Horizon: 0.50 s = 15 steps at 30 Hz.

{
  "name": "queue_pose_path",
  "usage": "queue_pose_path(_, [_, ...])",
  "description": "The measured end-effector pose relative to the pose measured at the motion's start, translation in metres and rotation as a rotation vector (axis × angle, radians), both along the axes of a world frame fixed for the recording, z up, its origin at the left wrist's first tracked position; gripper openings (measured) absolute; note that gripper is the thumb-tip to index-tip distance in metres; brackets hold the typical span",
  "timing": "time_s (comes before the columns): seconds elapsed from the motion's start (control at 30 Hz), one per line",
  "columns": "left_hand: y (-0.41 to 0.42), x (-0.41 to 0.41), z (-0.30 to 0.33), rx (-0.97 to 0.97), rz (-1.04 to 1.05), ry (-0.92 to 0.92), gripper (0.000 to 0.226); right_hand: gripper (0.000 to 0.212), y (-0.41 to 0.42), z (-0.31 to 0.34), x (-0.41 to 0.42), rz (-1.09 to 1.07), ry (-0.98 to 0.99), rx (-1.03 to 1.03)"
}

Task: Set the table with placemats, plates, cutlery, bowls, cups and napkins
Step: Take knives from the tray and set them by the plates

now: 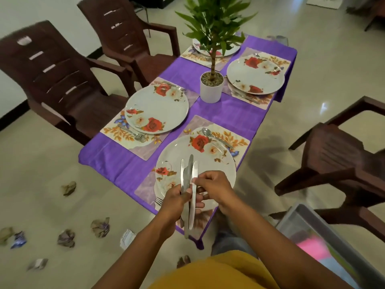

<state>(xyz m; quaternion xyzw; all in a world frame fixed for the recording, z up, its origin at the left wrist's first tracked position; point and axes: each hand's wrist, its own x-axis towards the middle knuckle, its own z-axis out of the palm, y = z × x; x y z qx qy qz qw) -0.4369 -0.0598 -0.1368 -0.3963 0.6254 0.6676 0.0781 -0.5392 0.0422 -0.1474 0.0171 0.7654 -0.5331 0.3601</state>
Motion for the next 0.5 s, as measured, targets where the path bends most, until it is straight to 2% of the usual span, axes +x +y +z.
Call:
queue_pose_path(0.1, [-0.003, -0.023, -0.005, -0.061, 0.069, -0.059, 0.020, 0.017, -0.005, -0.006, -0.040, 0.050, -0.073, -0.005])
queue_pose_path(0.27, [-0.003, -0.057, -0.010, 0.067, 0.275, -0.081, 0.021, 0.017, -0.006, -0.003, -0.105, 0.176, -0.285, -0.078])
queue_pose_path(0.37, [0.000, -0.075, -0.014, 0.106, 0.362, -0.111, 0.020, 0.017, -0.009, -0.011, -0.136, 0.256, -0.315, -0.053])
queue_pose_path(0.5, [0.001, -0.087, -0.018, 0.105, 0.452, -0.125, 0.022, 0.033, -0.008, -0.017, -0.167, 0.369, -0.277, -0.037])
